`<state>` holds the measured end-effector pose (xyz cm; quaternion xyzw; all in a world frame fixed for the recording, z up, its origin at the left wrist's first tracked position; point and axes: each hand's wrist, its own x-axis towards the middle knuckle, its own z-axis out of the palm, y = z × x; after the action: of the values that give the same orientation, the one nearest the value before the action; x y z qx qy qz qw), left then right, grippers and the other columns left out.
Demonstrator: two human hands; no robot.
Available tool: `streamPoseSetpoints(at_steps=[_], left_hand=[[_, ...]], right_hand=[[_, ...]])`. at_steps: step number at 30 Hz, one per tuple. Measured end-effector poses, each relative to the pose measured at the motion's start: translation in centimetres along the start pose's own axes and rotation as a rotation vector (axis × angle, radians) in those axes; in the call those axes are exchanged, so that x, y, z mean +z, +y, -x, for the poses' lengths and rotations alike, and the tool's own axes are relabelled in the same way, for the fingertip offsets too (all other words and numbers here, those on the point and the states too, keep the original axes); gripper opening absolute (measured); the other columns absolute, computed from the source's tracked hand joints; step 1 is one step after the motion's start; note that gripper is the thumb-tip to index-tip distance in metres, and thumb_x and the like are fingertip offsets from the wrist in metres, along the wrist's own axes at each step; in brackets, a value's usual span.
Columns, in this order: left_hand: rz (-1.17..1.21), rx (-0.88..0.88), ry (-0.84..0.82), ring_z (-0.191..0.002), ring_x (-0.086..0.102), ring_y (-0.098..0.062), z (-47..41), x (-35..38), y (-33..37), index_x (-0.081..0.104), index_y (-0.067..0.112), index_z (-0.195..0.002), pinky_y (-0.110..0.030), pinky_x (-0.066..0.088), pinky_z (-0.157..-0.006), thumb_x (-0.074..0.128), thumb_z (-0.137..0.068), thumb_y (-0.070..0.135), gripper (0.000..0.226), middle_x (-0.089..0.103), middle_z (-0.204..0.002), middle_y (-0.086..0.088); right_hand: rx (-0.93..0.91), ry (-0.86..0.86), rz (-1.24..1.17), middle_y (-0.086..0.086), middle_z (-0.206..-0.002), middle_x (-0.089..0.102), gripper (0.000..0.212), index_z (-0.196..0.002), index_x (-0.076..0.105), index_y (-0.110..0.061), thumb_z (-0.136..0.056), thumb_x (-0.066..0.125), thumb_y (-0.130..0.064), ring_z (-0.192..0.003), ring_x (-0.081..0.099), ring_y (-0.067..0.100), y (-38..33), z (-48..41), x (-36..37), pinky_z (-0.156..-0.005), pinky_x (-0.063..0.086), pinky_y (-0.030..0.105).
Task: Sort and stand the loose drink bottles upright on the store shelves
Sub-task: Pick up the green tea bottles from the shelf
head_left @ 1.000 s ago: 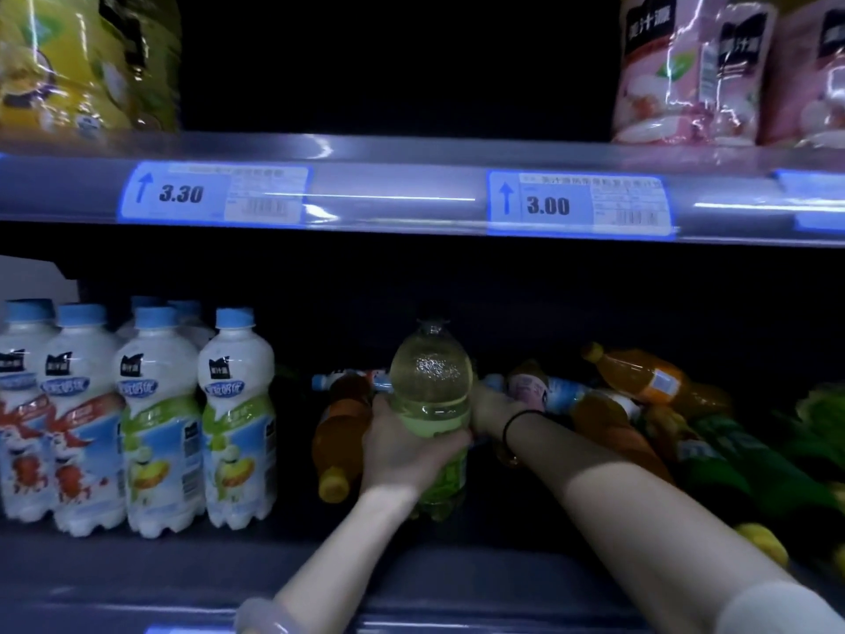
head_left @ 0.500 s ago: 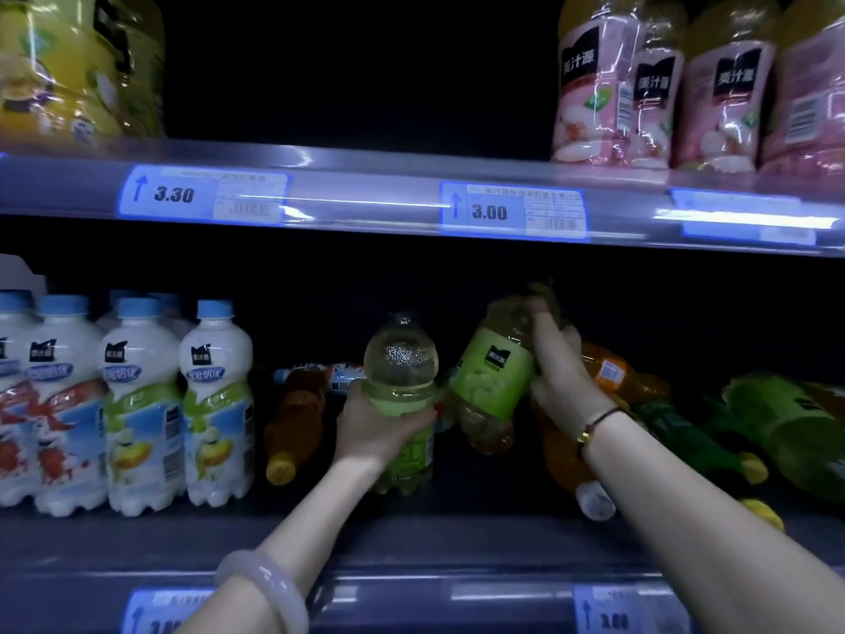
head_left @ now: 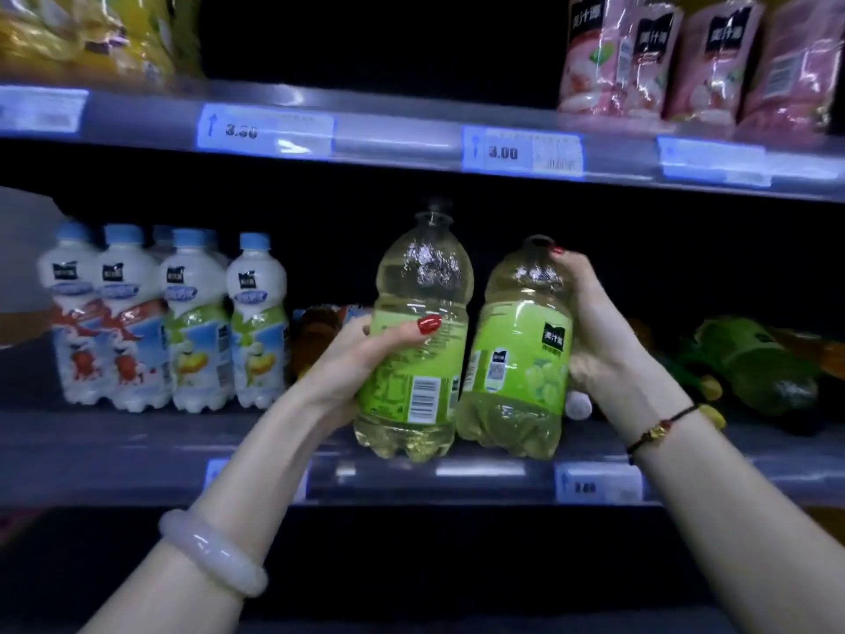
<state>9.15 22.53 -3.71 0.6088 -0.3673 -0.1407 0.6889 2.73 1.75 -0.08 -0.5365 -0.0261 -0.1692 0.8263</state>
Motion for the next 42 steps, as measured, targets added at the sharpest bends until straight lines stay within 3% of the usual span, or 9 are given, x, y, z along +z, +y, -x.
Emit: streamPoseSetpoints(at_steps=[3,7,12,16,20,23,28,38,42], left_hand=[[-0.014,-0.039,-0.064,-0.076,0.072,-0.018,4.2,-1.6,-0.9,0.069,0.016,-0.092,-0.027,0.057,-0.063,0.086,-0.037,0.053,0.068,0.075,-0.083,-0.003],[0.064,-0.046,-0.06,-0.072,0.072,-0.013,10.8,-4.6,-3.1,0.077,0.027,-0.079,-0.026,0.058,-0.064,0.082,-0.048,0.029,0.031,0.076,-0.078,0.001],[0.042,-0.164,-0.019,-0.074,0.07,-0.01,20.6,-9.3,-8.6,0.069,0.019,-0.09,-0.023,0.056,-0.066,0.091,-0.033,0.041,0.065,0.075,-0.081,0.003],[-0.134,-0.359,0.129,-0.097,0.067,-0.009,26.9,-12.1,-16.1,0.054,0.025,-0.116,-0.026,0.054,-0.088,0.092,-0.037,0.035,0.088,0.071,-0.104,0.005],[-0.305,-0.54,0.219,-0.117,0.053,-0.016,31.2,-14.1,-26.8,0.04,0.036,-0.125,-0.043,0.043,-0.104,0.091,-0.035,0.046,0.104,0.05,-0.128,0.001],[-0.283,-0.571,0.354,-0.115,0.055,-0.02,33.2,-14.9,-35.4,0.045,0.046,-0.109,-0.043,0.046,-0.102,0.086,-0.029,0.052,0.091,0.051,-0.125,-0.003],[-0.189,-0.491,0.544,-0.106,0.061,-0.022,33.0,-17.0,-46.1,0.05,0.038,-0.11,-0.041,0.05,-0.094,0.091,-0.051,0.01,0.077,0.061,-0.117,-0.005],[-0.174,-0.415,0.587,-0.098,0.066,-0.018,29.0,-20.2,-55.8,0.054,0.027,-0.104,-0.035,0.054,-0.087,0.089,-0.054,0.005,0.065,0.067,-0.106,-0.003],[-0.179,-0.395,0.604,-0.092,0.066,-0.016,27.8,-21.0,-58.4,0.054,0.018,-0.111,-0.031,0.053,-0.084,0.087,-0.055,0.001,0.067,0.068,-0.098,0.0]], right_hand=[[-0.043,-0.06,0.068,0.004,-0.068,0.072,0.042,-0.067,0.072,-0.013,-0.092,0.046,-0.034,-0.059,0.069,0.018,2.0,4.4,2.9,-0.057,0.059,0.027],[-0.048,-0.092,0.135,-0.002,-0.076,0.072,0.024,-0.083,0.065,-0.016,-0.092,0.046,-0.028,-0.069,0.07,0.014,6.6,10.2,6.3,-0.062,0.059,0.027],[0.136,-0.128,0.102,0.007,-0.086,0.073,0.042,-0.086,0.073,-0.015,-0.051,0.083,-0.034,-0.077,0.069,0.02,18.4,15.7,8.6,-0.075,0.056,0.034],[0.264,0.078,0.23,0.002,-0.09,0.076,0.026,-0.099,0.067,-0.021,-0.073,0.071,-0.021,-0.081,0.071,0.016,29.4,19.7,8.6,-0.076,0.053,0.033],[0.372,0.112,0.39,-0.001,-0.115,0.068,0.05,-0.11,0.056,-0.042,-0.065,0.075,-0.038,-0.099,0.069,0.017,40.2,22.7,7.0,-0.086,0.055,0.035],[0.397,0.158,0.491,-0.003,-0.121,0.063,0.062,-0.107,0.05,-0.048,-0.053,0.079,-0.044,-0.105,0.065,0.016,47.9,22.9,5.0,-0.092,0.054,0.039],[0.232,0.208,0.53,-0.009,-0.112,0.064,0.054,-0.107,0.051,-0.038,-0.069,0.081,-0.014,-0.095,0.065,-0.005,57.5,20.8,1.4,-0.081,0.054,0.017],[0.068,0.162,0.623,0.001,-0.118,0.067,0.075,-0.128,0.051,-0.015,-0.063,0.086,-0.029,-0.111,0.063,0.013,67.1,13.7,-2.1,-0.099,0.051,0.04],[0.1,0.167,0.6,-0.001,-0.109,0.065,0.066,-0.122,0.044,-0.016,-0.069,0.083,-0.013,-0.105,0.064,0.014,68.2,11.1,-2.5,-0.087,0.054,0.019]])
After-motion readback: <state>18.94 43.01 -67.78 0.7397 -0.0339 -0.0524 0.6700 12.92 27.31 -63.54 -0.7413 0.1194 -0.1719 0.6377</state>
